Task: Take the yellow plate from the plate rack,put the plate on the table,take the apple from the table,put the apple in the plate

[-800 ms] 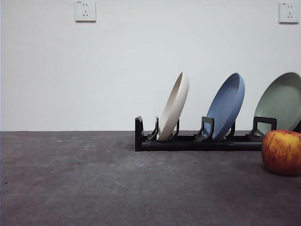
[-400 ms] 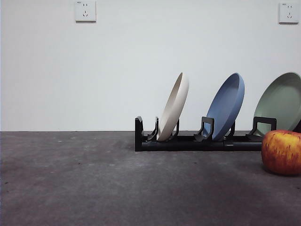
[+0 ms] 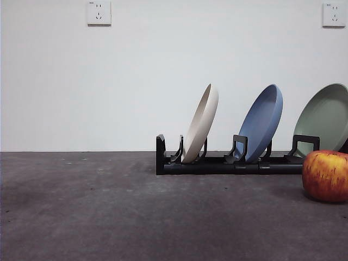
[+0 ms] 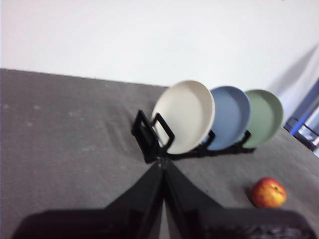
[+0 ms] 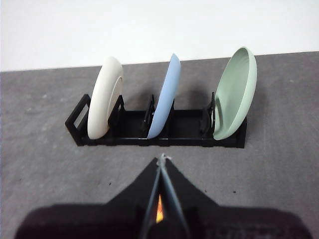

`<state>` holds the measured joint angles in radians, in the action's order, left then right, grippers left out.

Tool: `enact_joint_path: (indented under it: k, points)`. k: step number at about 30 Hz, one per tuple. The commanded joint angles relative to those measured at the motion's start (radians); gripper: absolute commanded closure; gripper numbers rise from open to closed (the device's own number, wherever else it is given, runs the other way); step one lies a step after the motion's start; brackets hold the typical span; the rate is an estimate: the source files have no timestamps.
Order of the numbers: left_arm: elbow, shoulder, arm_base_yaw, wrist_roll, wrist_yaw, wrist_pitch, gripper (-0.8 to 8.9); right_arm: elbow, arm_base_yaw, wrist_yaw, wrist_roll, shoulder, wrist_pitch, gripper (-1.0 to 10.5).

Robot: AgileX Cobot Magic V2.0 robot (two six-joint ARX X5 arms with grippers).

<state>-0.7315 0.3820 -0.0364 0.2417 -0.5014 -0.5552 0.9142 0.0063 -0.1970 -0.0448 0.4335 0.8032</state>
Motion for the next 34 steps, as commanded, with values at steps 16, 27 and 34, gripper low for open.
enact_joint_path:
  k: [16, 27, 34]
  points:
    - [-0.170, 0.104, 0.090, -0.093, -0.004, -0.116, 8.08, 0.138, 0.001, -0.040, 0.050, 0.082, 0.120, 9.3]
    - [-0.192, 0.127, 0.090, -0.070, -0.086, -0.144, 1.53, 0.138, 0.001, -0.069, 0.045, 0.088, 0.119, 3.4]
    - [-0.206, 0.155, 0.090, -0.071, -0.109, -0.163, 1.53, 0.138, 0.001, -0.077, 0.045, 0.089, 0.120, 3.4]
